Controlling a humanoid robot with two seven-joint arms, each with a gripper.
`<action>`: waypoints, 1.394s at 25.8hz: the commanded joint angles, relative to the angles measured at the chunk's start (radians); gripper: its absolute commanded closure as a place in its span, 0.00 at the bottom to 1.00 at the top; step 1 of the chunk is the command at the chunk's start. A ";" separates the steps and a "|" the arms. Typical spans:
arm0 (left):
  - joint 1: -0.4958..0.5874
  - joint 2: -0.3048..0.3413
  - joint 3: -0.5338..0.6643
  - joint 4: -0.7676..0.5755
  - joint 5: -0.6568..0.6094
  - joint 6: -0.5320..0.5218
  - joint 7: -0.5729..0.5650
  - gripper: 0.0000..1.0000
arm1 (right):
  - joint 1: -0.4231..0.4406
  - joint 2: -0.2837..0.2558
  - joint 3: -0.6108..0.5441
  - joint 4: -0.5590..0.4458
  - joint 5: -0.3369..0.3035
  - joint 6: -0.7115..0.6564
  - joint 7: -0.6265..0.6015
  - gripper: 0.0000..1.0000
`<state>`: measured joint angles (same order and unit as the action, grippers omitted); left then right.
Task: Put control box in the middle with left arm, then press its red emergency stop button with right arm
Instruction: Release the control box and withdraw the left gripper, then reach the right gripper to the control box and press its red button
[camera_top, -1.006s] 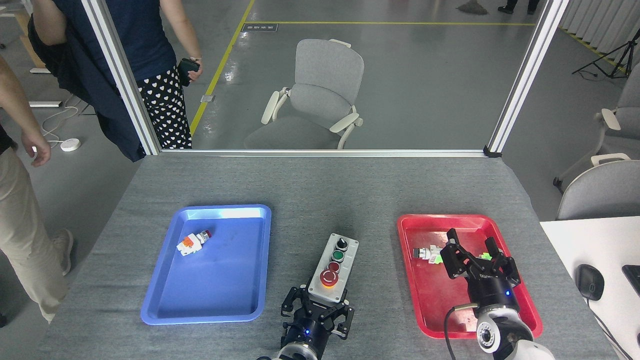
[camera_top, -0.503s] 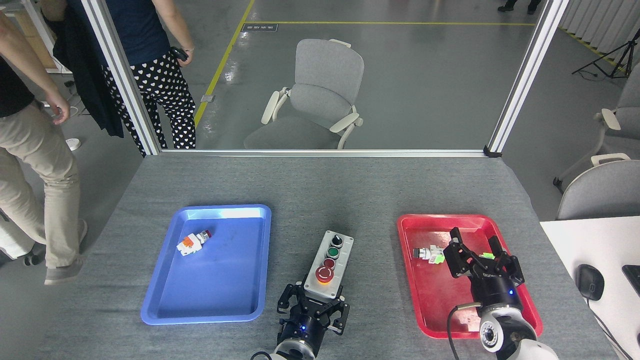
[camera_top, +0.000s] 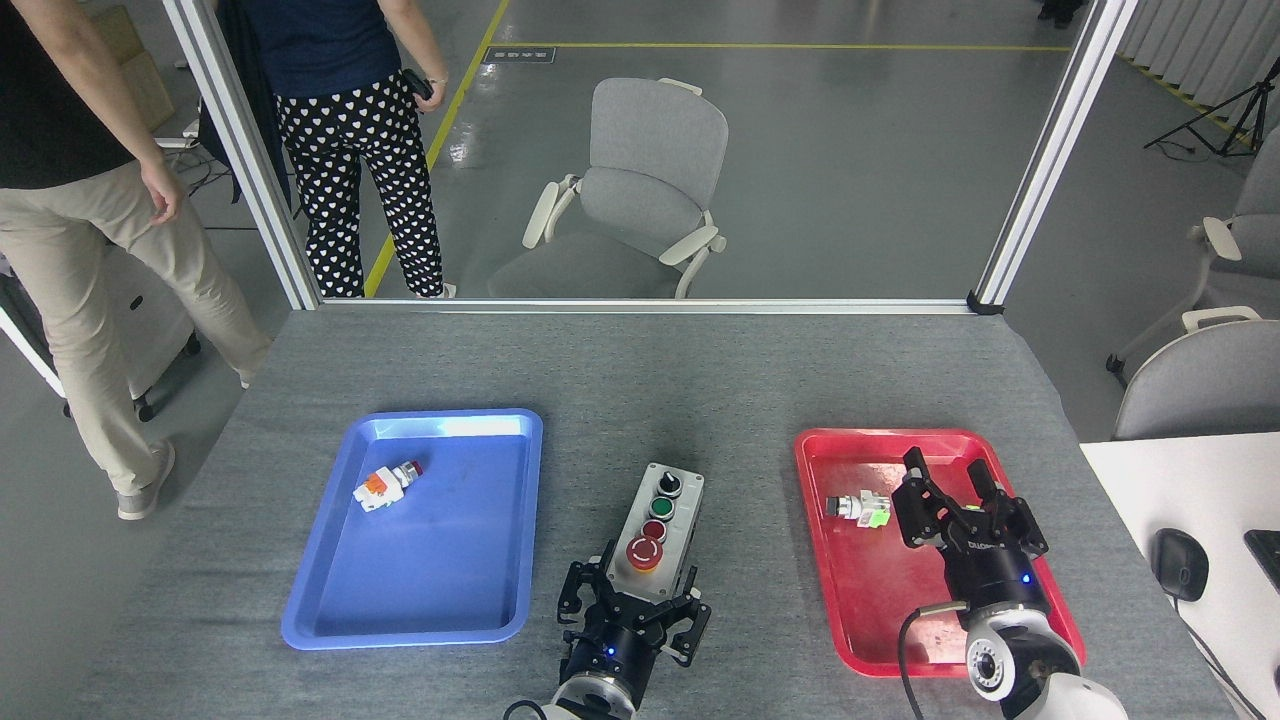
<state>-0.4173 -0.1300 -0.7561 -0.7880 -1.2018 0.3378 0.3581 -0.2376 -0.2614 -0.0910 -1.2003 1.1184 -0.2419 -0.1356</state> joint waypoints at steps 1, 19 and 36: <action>0.043 0.013 0.011 -0.091 -0.004 0.004 0.035 0.01 | -0.014 -0.007 0.002 0.001 -0.003 -0.076 -0.001 0.67; 0.276 0.283 0.466 -0.516 0.007 -0.212 0.018 0.01 | -0.174 -0.018 0.369 0.177 0.014 -0.409 0.027 1.00; 0.279 0.336 0.623 -0.516 0.005 -0.307 -0.120 0.01 | -0.209 0.024 0.452 0.308 0.015 -0.451 0.039 1.00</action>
<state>-0.1377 0.2023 -0.1387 -1.3023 -1.1967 0.0326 0.2385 -0.4395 -0.2460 0.3380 -0.9036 1.1339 -0.6888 -0.0920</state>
